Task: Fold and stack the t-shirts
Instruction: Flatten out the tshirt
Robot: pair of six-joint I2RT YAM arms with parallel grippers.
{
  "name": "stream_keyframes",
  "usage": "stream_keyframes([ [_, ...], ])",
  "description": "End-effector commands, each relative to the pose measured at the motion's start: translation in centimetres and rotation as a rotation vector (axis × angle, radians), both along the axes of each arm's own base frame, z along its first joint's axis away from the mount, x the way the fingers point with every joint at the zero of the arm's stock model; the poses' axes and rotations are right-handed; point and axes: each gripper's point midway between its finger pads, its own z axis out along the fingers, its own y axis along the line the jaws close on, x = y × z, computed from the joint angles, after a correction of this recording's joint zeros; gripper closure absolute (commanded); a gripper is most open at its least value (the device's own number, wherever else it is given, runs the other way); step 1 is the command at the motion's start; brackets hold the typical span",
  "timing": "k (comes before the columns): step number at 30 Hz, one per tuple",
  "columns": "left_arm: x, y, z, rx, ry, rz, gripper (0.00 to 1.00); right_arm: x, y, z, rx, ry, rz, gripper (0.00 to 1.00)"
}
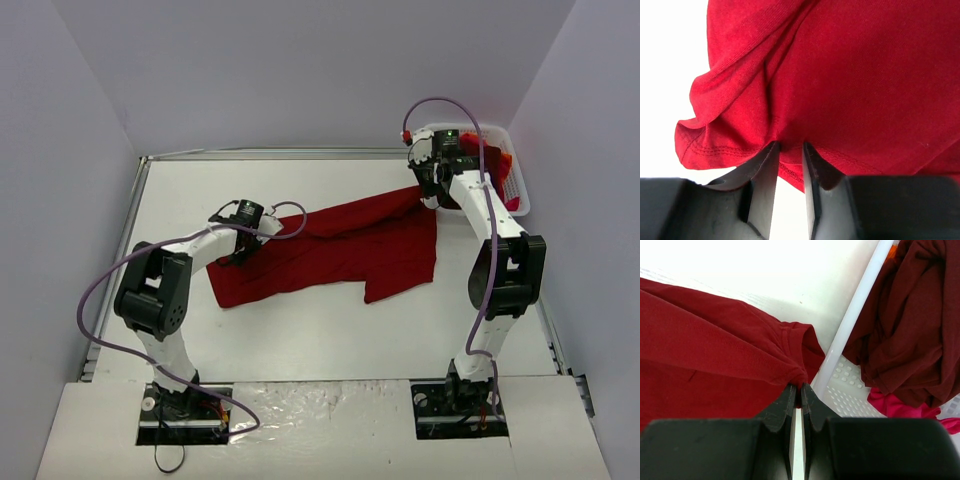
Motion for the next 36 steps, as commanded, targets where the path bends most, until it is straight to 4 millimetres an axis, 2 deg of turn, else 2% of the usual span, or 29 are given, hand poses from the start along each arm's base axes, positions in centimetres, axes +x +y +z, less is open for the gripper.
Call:
stream_keyframes([
  [1, 0.8, -0.3, 1.1, 0.007, -0.021, -0.006, 0.78, -0.1, -0.9, -0.3, -0.028, 0.003, -0.018, 1.00],
  [6, 0.8, -0.3, 1.2, 0.003, -0.025, -0.004, 0.86, -0.1, -1.0, -0.5, -0.030, 0.008, -0.018, 1.00],
  [8, 0.8, -0.2, 1.2, 0.009, -0.025, -0.001, 0.96, -0.1, -0.9, -0.6, -0.031, 0.011, -0.018, 1.00],
  [13, 0.8, -0.1, 1.1, 0.011, -0.026, 0.000, 0.98, -0.2, -1.0, -0.7, -0.032, 0.012, -0.019, 1.00],
  [17, 1.1, -0.2, 2.1, -0.005, -0.059, 0.020, 0.98, -0.1, -0.9, -0.3, -0.029, 0.003, -0.019, 1.00],
  [20, 2.3, 0.3, 5.2, -0.027, -0.152, 0.066, 0.98, 0.1, -1.0, 1.4, -0.023, -0.033, -0.024, 1.00],
  [21, 3.0, 1.2, 7.1, -0.024, -0.198, 0.103, 0.98, 0.2, -1.1, 2.3, -0.024, -0.054, -0.035, 1.00],
  [23, 3.9, 2.3, 9.2, -0.024, -0.241, 0.157, 0.98, 0.7, -1.5, 4.3, -0.023, -0.100, -0.052, 1.00],
  [24, 4.8, 3.1, 11.3, -0.010, -0.291, 0.190, 0.98, 0.8, -1.6, 5.1, -0.024, -0.118, -0.059, 1.00],
  [26, 5.2, 4.7, 13.5, 0.010, -0.336, 0.239, 0.98, 0.8, -2.0, 7.1, -0.025, -0.161, -0.073, 1.00],
  [28, 5.7, 6.1, 16.1, 0.026, -0.397, 0.283, 0.98, 0.7, -2.3, 8.2, -0.027, -0.184, -0.081, 1.00],
  [29, 5.7, 7.0, 17.3, 0.029, -0.417, 0.305, 0.98, 0.5, -2.6, 9.4, -0.028, -0.210, -0.088, 1.00],
  [32, 5.4, 8.9, 20.0, 0.061, -0.470, 0.353, 0.98, 0.0, -3.3, 11.2, -0.029, -0.247, -0.105, 1.00],
  [36, 4.5, 10.5, 22.0, 0.084, -0.514, 0.396, 0.98, -0.3, -4.6, 13.5, -0.019, -0.297, -0.145, 1.00],
])
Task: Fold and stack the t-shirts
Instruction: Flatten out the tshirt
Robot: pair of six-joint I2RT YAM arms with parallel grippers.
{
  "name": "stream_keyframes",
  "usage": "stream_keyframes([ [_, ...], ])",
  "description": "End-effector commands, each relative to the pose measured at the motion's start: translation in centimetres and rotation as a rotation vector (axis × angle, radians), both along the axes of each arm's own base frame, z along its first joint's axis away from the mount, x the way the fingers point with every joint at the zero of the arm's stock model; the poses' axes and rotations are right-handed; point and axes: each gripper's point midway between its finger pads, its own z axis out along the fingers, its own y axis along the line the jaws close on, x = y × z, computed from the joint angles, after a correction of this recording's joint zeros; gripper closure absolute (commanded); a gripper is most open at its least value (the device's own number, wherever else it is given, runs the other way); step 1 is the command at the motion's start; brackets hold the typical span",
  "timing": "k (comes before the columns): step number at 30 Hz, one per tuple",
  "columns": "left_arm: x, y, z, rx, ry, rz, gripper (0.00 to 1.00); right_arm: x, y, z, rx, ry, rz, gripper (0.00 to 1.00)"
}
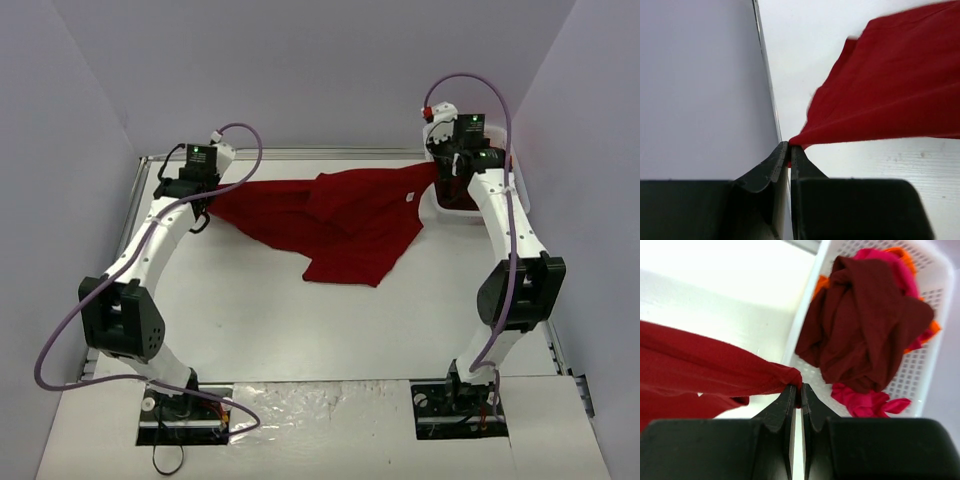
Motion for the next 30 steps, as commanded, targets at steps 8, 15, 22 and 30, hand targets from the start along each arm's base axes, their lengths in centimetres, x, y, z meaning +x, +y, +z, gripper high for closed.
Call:
stream_keyframes([
  [8, -4.5, 3.4, 4.8, 0.066, -0.057, 0.102, 0.98, -0.8, -3.1, 8.5, 0.004, -0.193, -0.110, 1.00],
  [15, -5.7, 3.3, 4.8, 0.054, -0.045, 0.085, 0.96, -0.6, -2.7, 8.0, 0.023, -0.180, -0.095, 1.00],
  [22, -7.2, 1.6, 3.5, -0.009, 0.027, -0.010, 0.98, -1.1, -2.6, 7.4, 0.014, -0.159, -0.079, 1.00],
  [30, -14.5, -4.4, -4.5, -0.047, 0.344, -0.363, 0.98, -2.8, -1.3, 4.0, 0.045, -0.077, -0.011, 1.00],
])
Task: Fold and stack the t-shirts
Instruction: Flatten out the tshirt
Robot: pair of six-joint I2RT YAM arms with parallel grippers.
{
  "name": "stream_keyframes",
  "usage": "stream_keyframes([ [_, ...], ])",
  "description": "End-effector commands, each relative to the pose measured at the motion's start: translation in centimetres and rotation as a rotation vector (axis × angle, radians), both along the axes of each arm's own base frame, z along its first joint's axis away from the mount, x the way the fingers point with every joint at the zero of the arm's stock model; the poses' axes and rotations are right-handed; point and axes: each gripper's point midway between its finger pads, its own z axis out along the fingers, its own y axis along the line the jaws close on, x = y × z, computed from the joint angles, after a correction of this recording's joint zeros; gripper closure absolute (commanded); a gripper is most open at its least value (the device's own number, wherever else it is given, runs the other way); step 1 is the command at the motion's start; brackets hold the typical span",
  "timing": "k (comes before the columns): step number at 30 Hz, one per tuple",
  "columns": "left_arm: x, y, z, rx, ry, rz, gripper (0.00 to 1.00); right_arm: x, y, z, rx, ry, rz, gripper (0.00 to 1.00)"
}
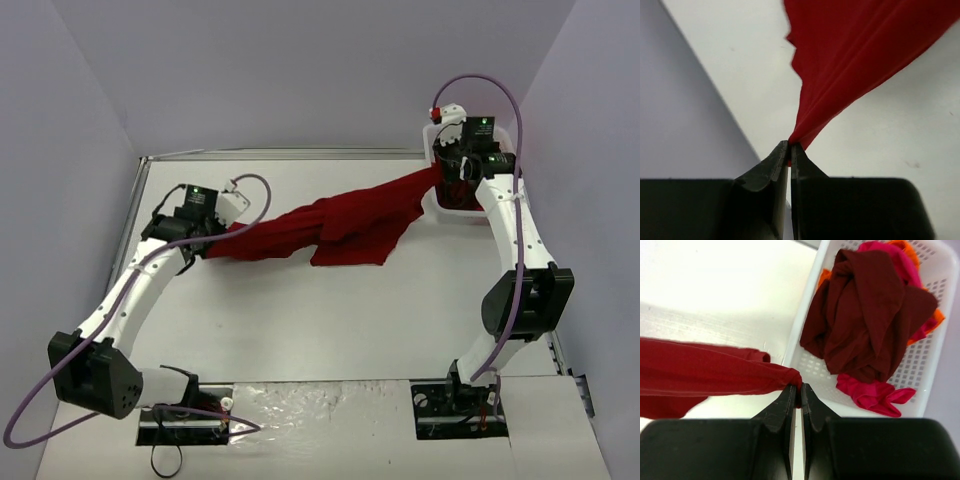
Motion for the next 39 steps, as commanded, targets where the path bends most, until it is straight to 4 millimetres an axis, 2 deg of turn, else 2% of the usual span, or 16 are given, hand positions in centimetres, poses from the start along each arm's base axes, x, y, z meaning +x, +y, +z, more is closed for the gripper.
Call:
stream_keyframes([
  [1, -4.8, -2.2, -3.7, 0.011, 0.188, -0.170, 0.98, -1.2, -0.6, 1.3, -0.005, -0.034, 0.013, 1.00],
  [3, -6.1, -3.6, -5.3, 0.033, 0.242, -0.233, 0.98, -1.8, -0.2, 0.1, 0.007, 0.001, 0.039, 1.00],
  [4, -7.1, -4.1, -6.6, 0.037, 0.290, -0.259, 0.85, -2.0, 0.0, -0.3, 0.009, 0.012, 0.048, 1.00],
  [5, -7.9, -5.1, -7.5, 0.048, 0.328, -0.302, 0.80, -2.4, 0.0, -0.9, 0.009, 0.028, 0.053, 1.00],
  [9, -9.1, -6.7, -9.2, 0.075, 0.374, -0.364, 0.68, -3.0, 0.0, -2.0, 0.004, 0.059, 0.056, 1.00],
  [11, -8.5, -7.0, -9.1, 0.067, 0.346, -0.361, 0.66, -3.1, -0.1, -2.6, 0.003, 0.072, 0.054, 1.00],
  [13, -7.0, -7.2, -8.0, 0.068, 0.273, -0.331, 0.63, -3.2, -0.1, -3.0, 0.004, 0.083, 0.053, 1.00],
  [14, -6.3, -7.0, -7.5, 0.077, 0.243, -0.319, 0.57, -3.1, -0.1, -3.2, 0.005, 0.088, 0.053, 1.00],
  [17, -3.2, -6.0, -5.9, 0.111, 0.120, -0.234, 0.52, -3.0, 0.0, -3.7, 0.011, 0.102, 0.052, 1.00],
  [19, -1.2, -5.9, -5.7, 0.067, 0.094, -0.200, 0.52, -2.8, 0.2, -4.0, 0.019, 0.109, 0.053, 1.00],
  [20, -0.3, -4.5, -5.9, 0.031, 0.101, -0.146, 0.52, -2.8, 0.2, -4.1, 0.022, 0.110, 0.055, 1.00],
  [21, 0.3, -4.3, -6.7, -0.003, 0.128, -0.125, 0.52, -2.7, 0.2, -4.6, 0.025, 0.124, 0.055, 1.00],
  [23, 1.4, -4.3, -7.4, -0.070, 0.166, -0.125, 0.52, -2.6, 0.2, -5.4, 0.028, 0.141, 0.053, 1.00],
  [27, 2.8, -5.3, -8.7, -0.093, 0.160, -0.174, 0.52, -2.4, 0.2, -6.2, 0.026, 0.161, 0.048, 1.00],
  [34, 3.3, -6.4, -10.9, -0.121, 0.225, -0.214, 0.64, -1.7, 0.1, -7.5, 0.022, 0.188, 0.034, 1.00],
  [39, 3.3, -6.7, -11.6, -0.125, 0.237, -0.225, 0.65, -1.4, 0.1, -8.4, 0.017, 0.209, 0.030, 1.00],
])
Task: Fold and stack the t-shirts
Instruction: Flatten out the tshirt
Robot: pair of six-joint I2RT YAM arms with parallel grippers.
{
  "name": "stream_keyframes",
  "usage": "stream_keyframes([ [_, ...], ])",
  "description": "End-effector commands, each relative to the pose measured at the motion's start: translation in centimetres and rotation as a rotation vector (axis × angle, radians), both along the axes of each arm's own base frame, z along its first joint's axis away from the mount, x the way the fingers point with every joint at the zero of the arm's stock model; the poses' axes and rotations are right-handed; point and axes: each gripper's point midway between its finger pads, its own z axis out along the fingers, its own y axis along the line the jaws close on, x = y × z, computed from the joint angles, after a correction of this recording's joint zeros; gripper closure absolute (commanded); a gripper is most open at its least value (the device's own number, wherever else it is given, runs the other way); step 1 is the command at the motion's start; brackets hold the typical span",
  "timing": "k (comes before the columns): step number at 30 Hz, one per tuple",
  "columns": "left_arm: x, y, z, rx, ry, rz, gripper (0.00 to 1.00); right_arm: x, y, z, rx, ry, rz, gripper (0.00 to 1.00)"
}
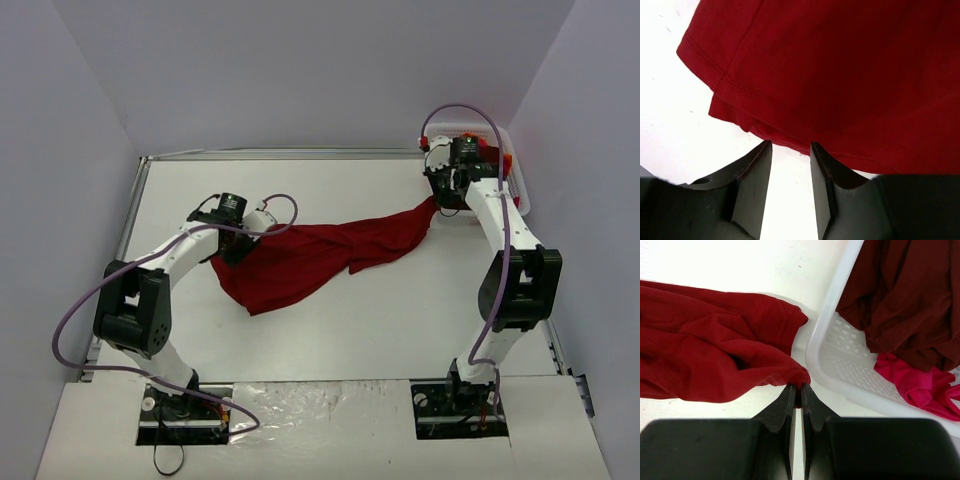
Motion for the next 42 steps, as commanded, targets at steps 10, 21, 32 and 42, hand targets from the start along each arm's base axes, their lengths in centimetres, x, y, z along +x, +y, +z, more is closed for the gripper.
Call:
stream_keyframes([
  [10, 0.6, -1.4, -0.5, -0.041, 0.020, -0.066, 0.65, 0.7, -0.3, -0.1, -0.016, -0.001, -0.015, 1.00],
  [21, -0.7, -1.9, -2.3, -0.030, 0.129, -0.112, 0.66, 0.8, -0.4, -0.7, -0.032, 0.012, -0.015, 1.00],
  [32, -0.7, -2.2, -3.1, -0.025, 0.157, -0.114, 0.98, 0.8, -0.5, -1.1, -0.046, 0.020, -0.015, 1.00],
  [42, 0.3, -1.7, 0.4, -0.010, 0.049, -0.087, 0.98, 0.6, -0.6, -1.4, -0.053, 0.028, -0.013, 1.00],
])
